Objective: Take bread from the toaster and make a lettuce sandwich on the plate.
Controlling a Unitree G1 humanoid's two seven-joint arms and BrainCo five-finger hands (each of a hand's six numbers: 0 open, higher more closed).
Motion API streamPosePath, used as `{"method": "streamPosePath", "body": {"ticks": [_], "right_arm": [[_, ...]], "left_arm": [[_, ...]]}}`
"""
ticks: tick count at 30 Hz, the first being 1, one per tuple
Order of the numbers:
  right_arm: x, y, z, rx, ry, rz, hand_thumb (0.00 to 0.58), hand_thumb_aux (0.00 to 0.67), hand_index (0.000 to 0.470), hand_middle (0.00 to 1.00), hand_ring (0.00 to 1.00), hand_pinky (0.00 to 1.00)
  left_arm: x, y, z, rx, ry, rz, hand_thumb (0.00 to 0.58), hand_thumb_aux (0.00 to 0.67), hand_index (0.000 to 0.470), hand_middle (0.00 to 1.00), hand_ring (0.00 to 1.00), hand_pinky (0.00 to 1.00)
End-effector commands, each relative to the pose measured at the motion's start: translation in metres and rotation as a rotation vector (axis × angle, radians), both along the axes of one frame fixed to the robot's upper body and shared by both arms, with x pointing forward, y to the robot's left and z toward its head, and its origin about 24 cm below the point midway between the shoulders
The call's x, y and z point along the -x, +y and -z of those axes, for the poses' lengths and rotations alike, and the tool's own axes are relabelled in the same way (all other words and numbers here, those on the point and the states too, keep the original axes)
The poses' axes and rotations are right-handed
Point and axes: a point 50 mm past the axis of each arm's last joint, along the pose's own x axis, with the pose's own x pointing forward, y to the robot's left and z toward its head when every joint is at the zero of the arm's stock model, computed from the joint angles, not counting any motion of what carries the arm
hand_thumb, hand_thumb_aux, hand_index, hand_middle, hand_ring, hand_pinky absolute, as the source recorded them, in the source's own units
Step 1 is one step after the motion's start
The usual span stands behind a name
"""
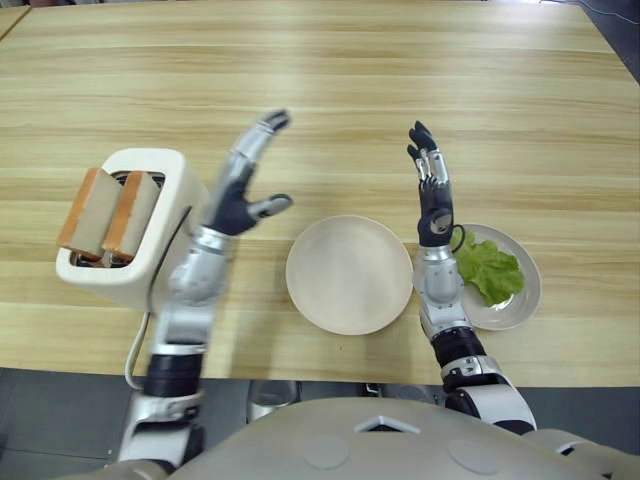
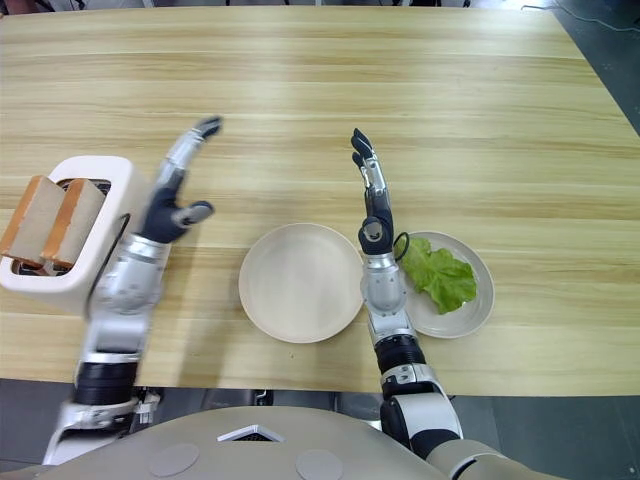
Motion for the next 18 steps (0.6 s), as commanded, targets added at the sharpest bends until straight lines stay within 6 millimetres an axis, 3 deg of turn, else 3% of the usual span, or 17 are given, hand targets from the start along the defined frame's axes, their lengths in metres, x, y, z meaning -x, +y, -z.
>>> {"method": "streamPosePath", "body": {"ticks": [1,5,9,12,18], "right_arm": [[0.002,0.001,0.003,0.002,0.012,0.001,0.000,0.000,0.000,0.00,0.00,0.00],[0.001,0.002,0.005,0.002,0.020,0.000,0.000,0.000,0.000,0.00,0.00,0.00],[0.001,0.004,0.006,0.007,0.023,-0.006,0.000,0.000,0.000,0.00,0.00,0.00],[0.000,0.007,0.006,0.014,0.024,-0.017,0.000,0.000,0.000,0.00,0.00,0.00],[0.000,0.009,0.007,0.022,0.021,-0.026,0.000,0.000,0.000,0.00,0.00,0.00]], "left_arm": [[0.014,0.067,-0.010,-0.172,0.129,-0.337,0.000,0.000,0.000,0.00,0.00,0.00],[0.039,0.116,-0.039,-0.235,0.119,-0.593,0.000,0.000,0.000,0.00,0.00,0.00],[0.056,0.163,-0.041,-0.345,0.208,-0.885,0.000,0.000,0.000,0.00,0.00,0.00],[0.062,0.171,-0.031,-0.379,0.293,-0.945,0.000,0.000,0.000,0.00,0.00,0.00],[0.061,0.163,-0.018,-0.375,0.372,-0.921,0.000,0.000,0.000,0.00,0.00,0.00]]}}
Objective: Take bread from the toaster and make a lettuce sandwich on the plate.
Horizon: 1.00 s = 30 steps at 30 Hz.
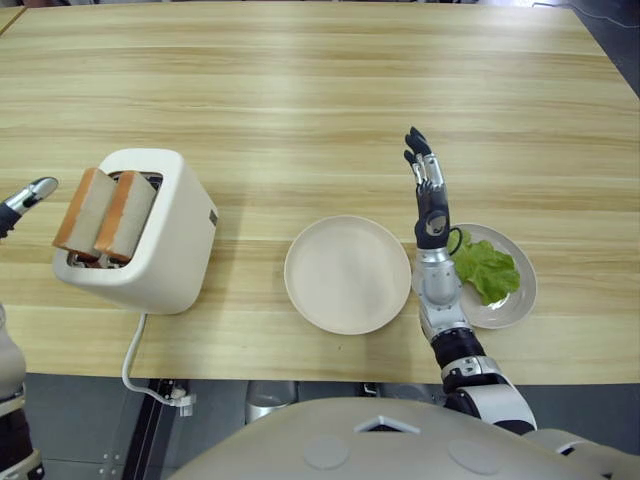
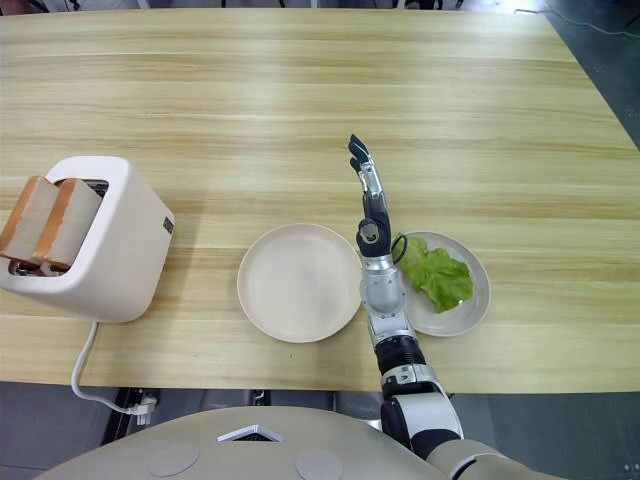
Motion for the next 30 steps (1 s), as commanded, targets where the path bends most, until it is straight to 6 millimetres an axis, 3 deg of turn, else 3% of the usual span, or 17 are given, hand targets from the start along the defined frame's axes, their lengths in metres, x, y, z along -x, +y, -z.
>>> {"method": "streamPosePath", "body": {"ticks": [1,12,13,14,15,16,17,18,20,24,30], "right_arm": [[0.001,0.005,0.001,0.009,-0.004,-0.018,0.000,0.000,0.000,0.00,0.00,0.00],[0.000,0.005,0.002,0.017,-0.002,-0.016,0.000,0.000,0.000,0.00,0.00,0.00],[0.000,0.006,0.002,0.018,-0.002,-0.016,0.000,0.000,0.000,0.00,0.00,0.00],[0.000,0.005,0.002,0.019,-0.002,-0.015,0.000,0.000,0.000,0.00,0.00,0.00],[0.000,0.005,0.002,0.020,-0.002,-0.015,0.000,0.000,0.000,0.00,0.00,0.00],[0.000,0.005,0.002,0.020,-0.002,-0.015,0.000,0.000,0.000,0.00,0.00,0.00],[0.000,0.005,0.002,0.021,-0.002,-0.015,0.000,0.000,0.000,0.00,0.00,0.00],[0.000,0.005,0.002,0.021,-0.002,-0.015,0.000,0.000,0.000,0.00,0.00,0.00],[-0.001,0.005,0.002,0.022,-0.001,-0.013,0.000,0.000,0.000,0.00,0.00,0.00],[-0.001,0.005,0.003,0.026,0.004,-0.012,0.000,0.000,0.000,0.00,0.00,0.00],[-0.003,0.006,0.005,0.033,0.015,-0.018,0.000,0.000,0.000,0.00,0.00,0.00]], "left_arm": [[-0.002,-0.004,0.015,0.028,0.100,0.001,0.000,0.000,0.000,0.00,0.00,0.00],[-0.003,-0.015,0.025,0.074,0.194,0.052,0.000,0.000,0.000,0.00,0.00,0.00],[-0.004,-0.015,0.027,0.087,0.203,0.054,0.092,0.055,0.038,0.00,0.00,0.00],[-0.003,-0.014,0.030,0.098,0.211,0.045,0.482,0.394,0.271,0.00,0.00,0.00],[-0.003,-0.013,0.033,0.106,0.215,0.037,0.519,0.452,0.310,0.00,0.00,0.00],[-0.002,-0.012,0.035,0.111,0.222,0.030,0.519,0.452,0.310,0.00,0.00,0.00],[-0.002,-0.012,0.036,0.111,0.228,0.027,0.575,0.610,0.419,0.00,0.00,0.00],[-0.002,-0.012,0.037,0.111,0.232,0.027,0.575,0.610,0.419,0.00,0.00,0.00],[-0.004,-0.018,0.037,0.120,0.226,0.055,0.580,0.670,0.460,0.00,0.00,0.00],[-0.011,-0.027,0.034,0.129,0.190,0.113,0.580,0.670,0.460,0.00,0.00,0.00],[-0.024,-0.073,0.003,0.162,-0.065,0.404,0.580,0.670,0.460,0.00,0.00,0.00]]}}
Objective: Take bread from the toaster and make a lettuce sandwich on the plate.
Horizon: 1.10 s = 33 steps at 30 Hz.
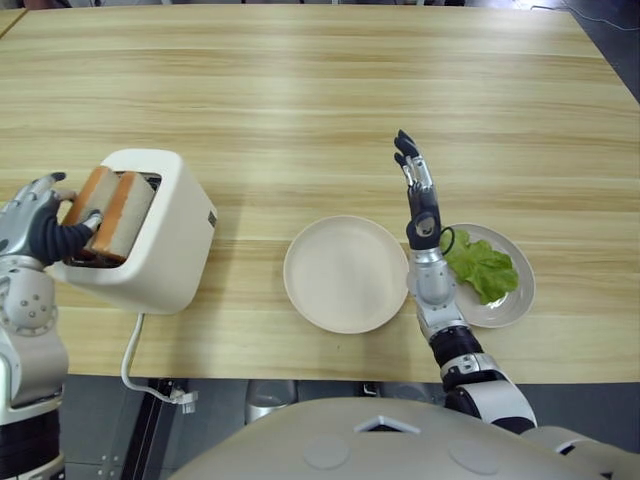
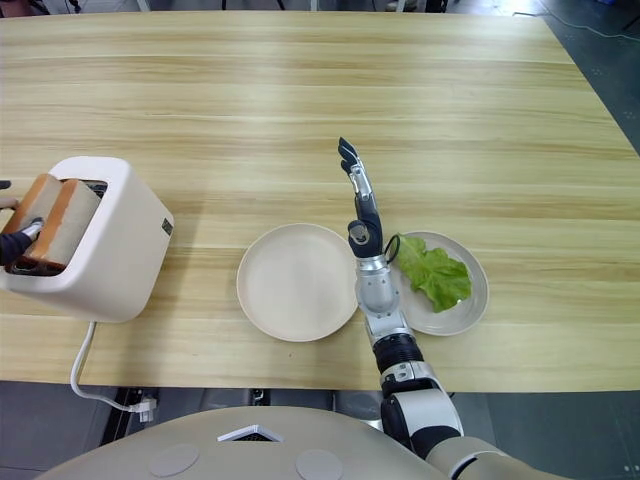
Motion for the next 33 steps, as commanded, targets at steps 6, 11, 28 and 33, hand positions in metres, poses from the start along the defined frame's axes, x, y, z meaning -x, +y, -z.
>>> {"method": "streamPosePath", "body": {"ticks": [6,11,28,33], "right_arm": [[-0.003,0.004,0.004,0.021,0.017,-0.017,0.000,0.000,0.000,0.00,0.00,0.00],[-0.005,0.003,0.004,0.026,0.019,-0.017,0.000,0.000,0.000,0.00,0.00,0.00],[-0.002,-0.053,-0.027,0.132,-0.139,0.157,0.000,0.000,0.000,0.00,0.00,0.00],[0.020,-0.110,-0.031,0.425,-0.122,0.379,0.000,0.000,0.000,0.00,0.00,0.00]], "left_arm": [[-0.002,-0.029,-0.057,0.047,-0.390,0.201,0.580,0.670,0.460,0.00,0.00,0.00],[0.002,-0.012,-0.068,-0.030,-0.469,0.102,0.580,0.670,0.460,0.86,0.86,0.86],[-0.036,-0.137,-0.052,0.483,-0.443,0.777,0.580,0.670,0.460,1.00,1.00,1.00],[-0.044,-0.183,-0.020,0.651,-0.198,0.945,0.580,0.670,0.460,1.00,1.00,1.00]]}}
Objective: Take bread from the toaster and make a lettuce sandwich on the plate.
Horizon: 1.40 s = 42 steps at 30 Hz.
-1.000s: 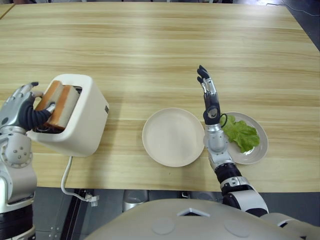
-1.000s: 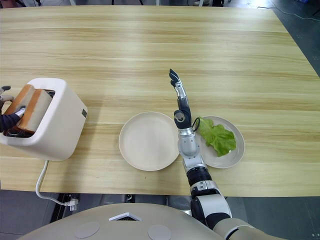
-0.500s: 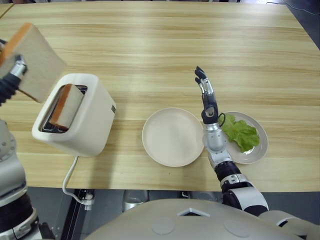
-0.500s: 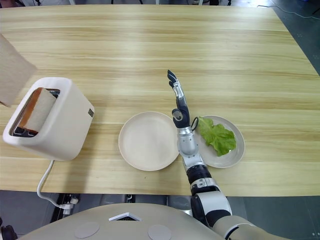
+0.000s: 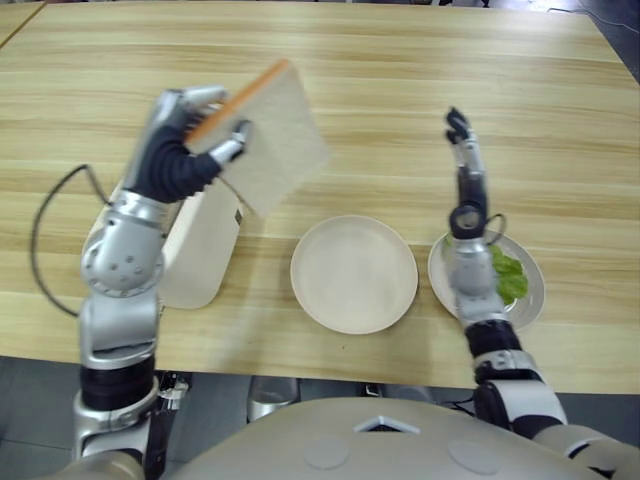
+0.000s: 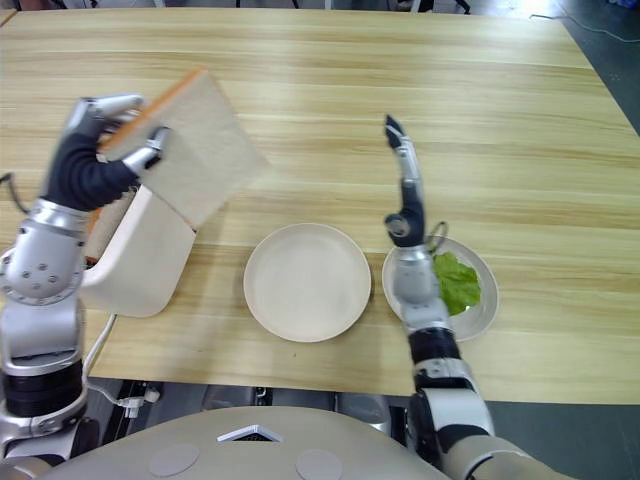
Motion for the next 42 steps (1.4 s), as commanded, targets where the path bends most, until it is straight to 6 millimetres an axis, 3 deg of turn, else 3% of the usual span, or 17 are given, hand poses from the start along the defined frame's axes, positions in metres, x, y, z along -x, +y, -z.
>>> {"method": "streamPosePath", "body": {"ticks": [1,4,7,11,15,27,28,29,30,31,32,33,34,35,37,42], "right_arm": [[0.016,-0.046,0.004,0.272,0.084,0.248,0.000,0.000,0.000,0.00,0.00,0.00],[0.029,-0.084,0.016,0.491,0.217,0.465,0.000,0.000,0.000,0.00,0.00,0.00],[0.043,-0.104,0.026,0.730,0.291,0.576,0.000,0.000,0.000,0.00,0.00,0.00],[0.057,-0.104,0.046,0.934,0.400,0.536,0.000,0.000,0.000,0.00,0.00,0.00],[0.061,-0.113,0.049,1.076,0.426,0.534,0.000,0.000,0.000,0.00,0.00,0.00],[0.073,-0.113,0.059,1.258,0.457,0.474,0.000,0.000,0.000,0.00,0.00,0.00],[0.075,-0.113,0.058,1.263,0.457,0.473,0.000,0.000,0.000,0.00,0.00,0.00],[0.077,-0.113,0.057,1.266,0.456,0.468,0.000,0.000,0.000,0.00,0.00,0.00],[0.077,-0.111,0.058,1.269,0.457,0.458,0.000,0.000,0.000,0.00,0.00,0.00],[0.078,-0.109,0.059,1.273,0.463,0.446,0.000,0.000,0.000,0.00,0.00,0.00],[0.078,-0.108,0.059,1.274,0.466,0.439,0.000,0.000,0.000,0.00,0.00,0.00],[0.078,-0.108,0.060,1.276,0.469,0.436,0.116,0.071,0.049,0.00,0.00,0.00],[0.078,-0.108,0.061,1.278,0.472,0.436,0.340,0.239,0.164,0.00,0.00,0.00],[0.077,-0.109,0.061,1.281,0.475,0.438,0.503,0.426,0.292,0.00,0.00,0.00],[0.076,-0.109,0.063,1.284,0.479,0.438,0.580,0.670,0.460,0.00,0.00,0.00],[0.071,-0.110,0.065,1.274,0.483,0.450,0.580,0.670,0.460,0.00,0.00,0.00]], "left_arm": [[-0.005,-0.039,0.036,-0.005,0.229,0.211,0.580,0.670,0.460,1.00,1.00,1.00],[-0.008,-0.059,0.067,-0.001,0.401,0.307,0.580,0.670,0.460,1.00,1.00,1.00],[-0.012,-0.068,0.093,-0.021,0.547,0.369,0.580,0.670,0.460,1.00,1.00,1.00],[-0.016,-0.072,0.122,-0.081,0.670,0.404,0.580,0.670,0.460,1.00,1.00,1.00],[-0.018,-0.076,0.142,-0.102,0.734,0.417,0.580,0.670,0.460,1.00,1.00,1.00],[-0.041,-0.077,0.178,-0.245,0.836,0.408,0.580,0.670,0.460,1.00,1.00,1.00],[-0.042,-0.077,0.180,-0.258,0.835,0.407,0.578,0.636,0.437,1.00,1.00,1.00],[-0.043,-0.077,0.181,-0.273,0.828,0.400,0.532,0.478,0.328,1.00,1.00,1.00],[-0.045,-0.077,0.182,-0.287,0.814,0.389,0.379,0.276,0.189,1.00,1.00,1.00],[-0.047,-0.077,0.183,-0.306,0.797,0.370,0.379,0.276,0.189,1.00,1.00,1.00],[-0.050,-0.076,0.183,-0.327,0.778,0.352,0.000,0.000,0.000,1.00,1.00,1.00],[-0.052,-0.076,0.183,-0.346,0.756,0.338,0.000,0.000,0.000,1.00,1.00,1.00],[-0.055,-0.076,0.182,-0.360,0.735,0.326,0.000,0.000,0.000,1.00,1.00,1.00],[-0.056,-0.076,0.181,-0.369,0.717,0.319,0.000,0.000,0.000,1.00,1.00,1.00],[-0.060,-0.075,0.176,-0.372,0.675,0.299,0.000,0.000,0.000,1.00,1.00,1.00],[-0.073,-0.067,0.152,-0.356,0.528,0.215,0.000,0.000,0.000,1.00,1.00,1.00]]}}
